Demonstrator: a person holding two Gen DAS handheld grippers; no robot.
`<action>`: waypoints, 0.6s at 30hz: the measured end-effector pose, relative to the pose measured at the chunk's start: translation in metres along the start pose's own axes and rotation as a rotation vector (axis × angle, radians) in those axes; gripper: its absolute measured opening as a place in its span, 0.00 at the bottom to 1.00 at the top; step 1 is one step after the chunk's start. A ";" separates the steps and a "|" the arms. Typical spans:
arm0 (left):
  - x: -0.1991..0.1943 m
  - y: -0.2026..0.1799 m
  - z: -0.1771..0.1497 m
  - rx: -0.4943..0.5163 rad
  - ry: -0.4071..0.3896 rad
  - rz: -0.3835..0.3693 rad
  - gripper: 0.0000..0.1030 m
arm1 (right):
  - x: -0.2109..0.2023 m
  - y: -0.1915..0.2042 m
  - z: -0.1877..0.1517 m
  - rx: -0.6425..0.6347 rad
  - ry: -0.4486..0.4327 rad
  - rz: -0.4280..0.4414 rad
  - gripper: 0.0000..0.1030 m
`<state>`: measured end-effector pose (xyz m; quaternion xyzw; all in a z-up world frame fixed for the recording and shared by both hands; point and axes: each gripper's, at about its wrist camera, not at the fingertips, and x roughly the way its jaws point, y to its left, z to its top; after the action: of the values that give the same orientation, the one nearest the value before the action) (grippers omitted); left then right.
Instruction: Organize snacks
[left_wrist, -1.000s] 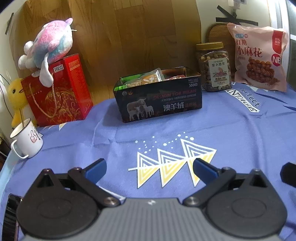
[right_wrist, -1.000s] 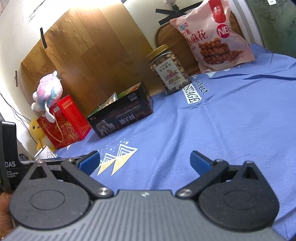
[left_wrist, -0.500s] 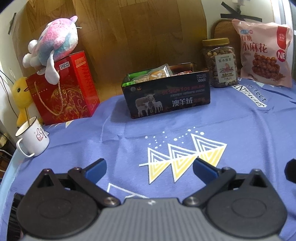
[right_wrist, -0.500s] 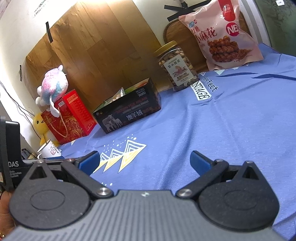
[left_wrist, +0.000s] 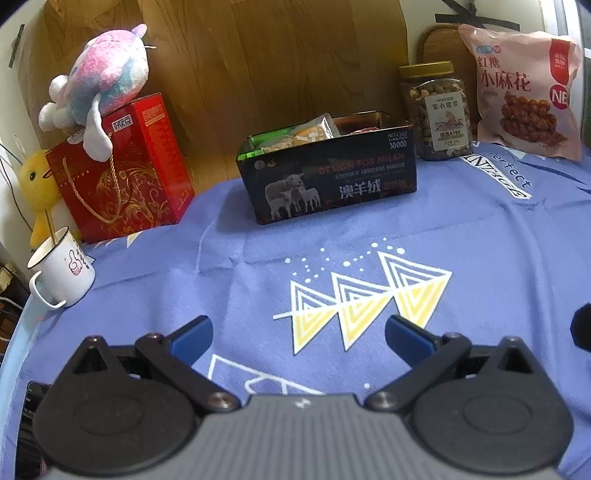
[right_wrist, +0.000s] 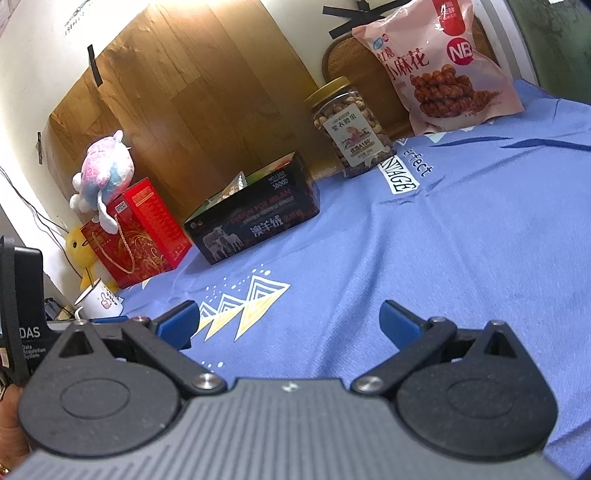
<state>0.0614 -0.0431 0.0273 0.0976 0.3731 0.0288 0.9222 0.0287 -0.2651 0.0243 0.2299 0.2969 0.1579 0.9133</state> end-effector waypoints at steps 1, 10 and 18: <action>0.000 0.000 0.000 0.000 0.001 -0.003 1.00 | 0.000 0.000 0.000 0.002 -0.001 0.000 1.00; 0.000 -0.001 0.000 -0.005 0.002 -0.010 1.00 | -0.002 -0.002 -0.001 0.008 -0.002 0.001 1.00; 0.001 0.001 0.000 -0.009 0.007 0.000 1.00 | -0.001 -0.001 -0.002 0.008 0.000 0.000 1.00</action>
<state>0.0617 -0.0422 0.0268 0.0933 0.3759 0.0309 0.9214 0.0267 -0.2656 0.0233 0.2338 0.2974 0.1565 0.9124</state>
